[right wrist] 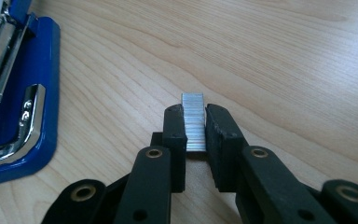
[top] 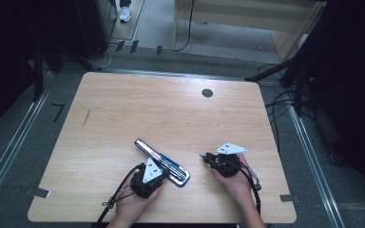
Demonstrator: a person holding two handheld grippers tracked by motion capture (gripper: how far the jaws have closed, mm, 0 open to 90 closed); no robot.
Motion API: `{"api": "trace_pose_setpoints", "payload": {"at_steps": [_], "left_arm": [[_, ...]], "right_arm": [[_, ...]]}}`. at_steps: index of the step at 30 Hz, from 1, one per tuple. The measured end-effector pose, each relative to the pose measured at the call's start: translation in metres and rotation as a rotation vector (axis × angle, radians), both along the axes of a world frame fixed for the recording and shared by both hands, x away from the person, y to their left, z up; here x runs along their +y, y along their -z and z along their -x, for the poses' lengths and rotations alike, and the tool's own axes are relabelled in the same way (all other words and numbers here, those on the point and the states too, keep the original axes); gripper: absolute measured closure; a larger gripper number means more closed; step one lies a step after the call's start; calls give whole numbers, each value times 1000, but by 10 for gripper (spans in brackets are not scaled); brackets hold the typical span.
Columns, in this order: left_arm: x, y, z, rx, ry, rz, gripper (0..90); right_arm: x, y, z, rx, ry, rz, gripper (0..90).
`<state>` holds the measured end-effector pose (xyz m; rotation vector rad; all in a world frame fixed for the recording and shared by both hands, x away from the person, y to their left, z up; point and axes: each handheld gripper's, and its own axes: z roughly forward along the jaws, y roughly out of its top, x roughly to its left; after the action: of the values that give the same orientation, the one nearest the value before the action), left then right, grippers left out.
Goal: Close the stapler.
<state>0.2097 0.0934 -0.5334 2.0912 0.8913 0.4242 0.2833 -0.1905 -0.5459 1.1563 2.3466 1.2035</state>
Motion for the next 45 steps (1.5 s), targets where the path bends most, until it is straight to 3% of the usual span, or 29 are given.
{"api": "trace_pose_setpoints", "payload": {"at_steps": [3, 22, 45], "left_arm": [[0, 0, 0, 0, 0, 0, 900], [0, 0, 0, -2, -1, -2, 900], [0, 0, 0, -3, 0, -1, 900]], "right_arm": [[1, -1, 1, 1, 10, 14, 801], [0, -13, 9, -6, 14, -28, 802], [9, -31, 17, -36, -25, -44, 802]]}}
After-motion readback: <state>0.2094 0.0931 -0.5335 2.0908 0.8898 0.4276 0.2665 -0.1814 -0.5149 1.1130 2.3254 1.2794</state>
